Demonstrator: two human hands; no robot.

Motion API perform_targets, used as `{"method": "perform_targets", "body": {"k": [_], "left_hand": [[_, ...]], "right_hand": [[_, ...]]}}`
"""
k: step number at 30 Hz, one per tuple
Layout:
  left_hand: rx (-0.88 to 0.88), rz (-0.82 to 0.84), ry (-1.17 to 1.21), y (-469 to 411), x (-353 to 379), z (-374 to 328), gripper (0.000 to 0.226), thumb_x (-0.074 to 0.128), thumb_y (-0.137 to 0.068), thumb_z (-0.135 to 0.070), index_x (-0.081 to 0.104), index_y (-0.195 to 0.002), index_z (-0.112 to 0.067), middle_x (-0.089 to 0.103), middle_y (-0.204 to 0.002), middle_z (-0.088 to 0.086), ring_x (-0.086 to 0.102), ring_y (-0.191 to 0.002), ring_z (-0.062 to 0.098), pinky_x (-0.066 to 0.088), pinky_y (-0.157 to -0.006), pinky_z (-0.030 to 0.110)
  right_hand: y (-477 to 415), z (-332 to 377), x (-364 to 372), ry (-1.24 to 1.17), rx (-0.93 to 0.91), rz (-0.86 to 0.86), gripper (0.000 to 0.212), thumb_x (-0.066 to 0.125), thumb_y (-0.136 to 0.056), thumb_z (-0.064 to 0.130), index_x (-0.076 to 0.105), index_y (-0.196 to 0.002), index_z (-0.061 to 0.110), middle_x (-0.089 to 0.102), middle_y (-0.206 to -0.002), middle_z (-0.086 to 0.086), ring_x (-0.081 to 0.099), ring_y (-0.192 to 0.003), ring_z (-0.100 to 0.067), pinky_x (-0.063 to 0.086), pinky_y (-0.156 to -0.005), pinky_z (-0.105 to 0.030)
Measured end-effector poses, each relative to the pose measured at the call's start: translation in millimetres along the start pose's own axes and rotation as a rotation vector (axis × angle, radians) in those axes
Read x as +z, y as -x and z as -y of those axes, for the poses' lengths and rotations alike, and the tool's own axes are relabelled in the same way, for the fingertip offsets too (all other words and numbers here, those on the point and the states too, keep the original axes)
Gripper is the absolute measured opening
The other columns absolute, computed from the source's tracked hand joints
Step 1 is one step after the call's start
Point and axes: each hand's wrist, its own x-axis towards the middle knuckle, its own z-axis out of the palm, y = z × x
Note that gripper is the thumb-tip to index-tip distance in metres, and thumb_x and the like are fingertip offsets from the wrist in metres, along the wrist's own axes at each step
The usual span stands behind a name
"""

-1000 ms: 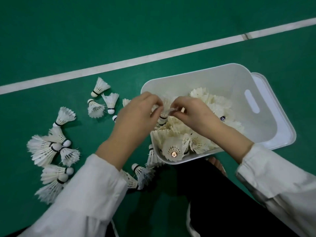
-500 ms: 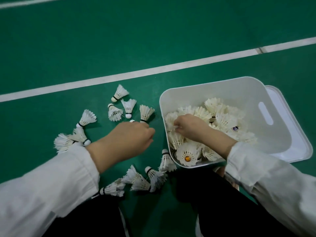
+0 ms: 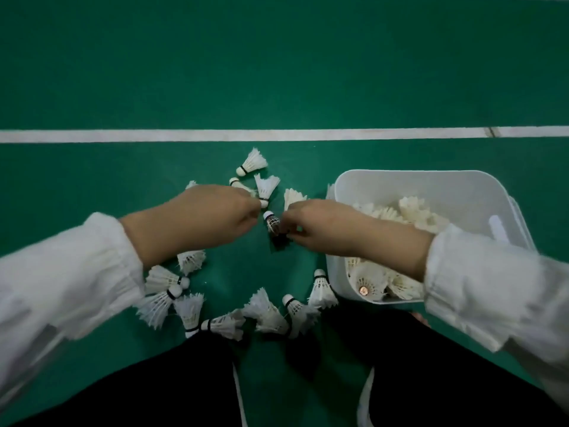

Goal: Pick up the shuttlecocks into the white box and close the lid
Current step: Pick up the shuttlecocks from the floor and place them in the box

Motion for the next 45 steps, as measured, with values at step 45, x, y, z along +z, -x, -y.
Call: {"method": "perform_targets", "body": {"k": [45], "left_hand": [[-0.506, -0.114, 0.243, 62, 168, 74, 0.021, 0.049, -0.089, -0.003, 0.054, -0.11, 0.0, 0.042, -0.126, 0.016, 0.048, -0.097, 0.025, 0.049, -0.078, 0.036]], "right_hand": [[-58, 35, 180, -0.288, 0.276, 0.05, 0.017, 0.049, -0.091, 0.013, 0.055, -0.106, 0.007, 0.055, -0.109, -0.009, 0.053, -0.1, -0.027, 0.04, -0.078, -0.033]]}}
